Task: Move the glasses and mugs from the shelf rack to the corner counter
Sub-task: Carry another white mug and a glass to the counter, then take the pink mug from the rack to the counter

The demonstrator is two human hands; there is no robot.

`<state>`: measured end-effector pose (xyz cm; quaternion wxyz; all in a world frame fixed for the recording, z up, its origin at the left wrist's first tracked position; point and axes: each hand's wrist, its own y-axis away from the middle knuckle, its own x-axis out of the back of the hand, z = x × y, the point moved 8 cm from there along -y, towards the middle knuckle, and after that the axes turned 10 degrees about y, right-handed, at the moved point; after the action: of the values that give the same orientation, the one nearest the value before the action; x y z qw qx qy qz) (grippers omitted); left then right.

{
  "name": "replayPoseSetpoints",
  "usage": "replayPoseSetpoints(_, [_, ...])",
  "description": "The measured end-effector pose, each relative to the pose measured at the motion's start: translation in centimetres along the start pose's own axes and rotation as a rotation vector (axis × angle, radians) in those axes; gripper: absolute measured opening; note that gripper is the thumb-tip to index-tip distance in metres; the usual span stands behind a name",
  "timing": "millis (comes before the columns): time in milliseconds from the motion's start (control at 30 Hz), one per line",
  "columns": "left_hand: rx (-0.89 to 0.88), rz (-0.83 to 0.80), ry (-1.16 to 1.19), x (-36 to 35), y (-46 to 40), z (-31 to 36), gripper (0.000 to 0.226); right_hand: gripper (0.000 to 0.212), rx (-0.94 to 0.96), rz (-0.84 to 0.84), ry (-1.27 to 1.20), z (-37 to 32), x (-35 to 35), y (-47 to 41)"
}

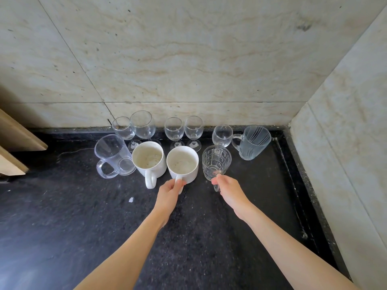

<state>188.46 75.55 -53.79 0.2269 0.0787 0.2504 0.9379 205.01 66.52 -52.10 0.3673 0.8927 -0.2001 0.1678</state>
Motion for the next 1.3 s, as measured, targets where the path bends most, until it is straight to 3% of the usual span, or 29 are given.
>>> replayPoseSetpoints(133, [-0.022,0.022,-0.116,0.2,0.9,1.5,0.034,0.040,0.050,0.102,0.078,-0.9,1.0,1.7])
replayPoseSetpoints(300, [-0.040,0.060,-0.237,2.6,4.1,2.7,0.049,0.040,0.140,0.412,0.090,-1.5,3.5,5.5])
replayPoseSetpoints(433, [-0.169,0.042,-0.359,6.4,7.8,5.1,0.054,0.049,0.424,0.519,0.239,-7.1,3.5,9.9])
replayPoseSetpoints(567, [-0.381,0.127,-0.598,12.2,12.3,9.4,0.063,0.057,0.761,0.528,0.620,-15.7,-0.3,14.8])
replayPoseSetpoints(700, [-0.511,0.375,-0.849,21.0,18.9,13.5,0.067,0.069,0.981,0.464,0.919,-23.3,-7.3,19.8])
replayPoseSetpoints(900, [-0.597,0.809,-1.017,36.5,34.7,15.8,0.070,0.077,1.338,0.452,1.021,-32.6,-21.5,32.2])
replayPoseSetpoints(1133, [-0.344,1.144,-0.954,53.8,55.7,4.5,0.070,0.079,1.694,0.241,0.931,-33.2,-42.7,51.5])
replayPoseSetpoints(1300, [-0.109,1.375,-0.899,62.0,71.6,-5.4,0.073,0.085,1.952,0.023,0.829,-30.7,-55.6,65.9])
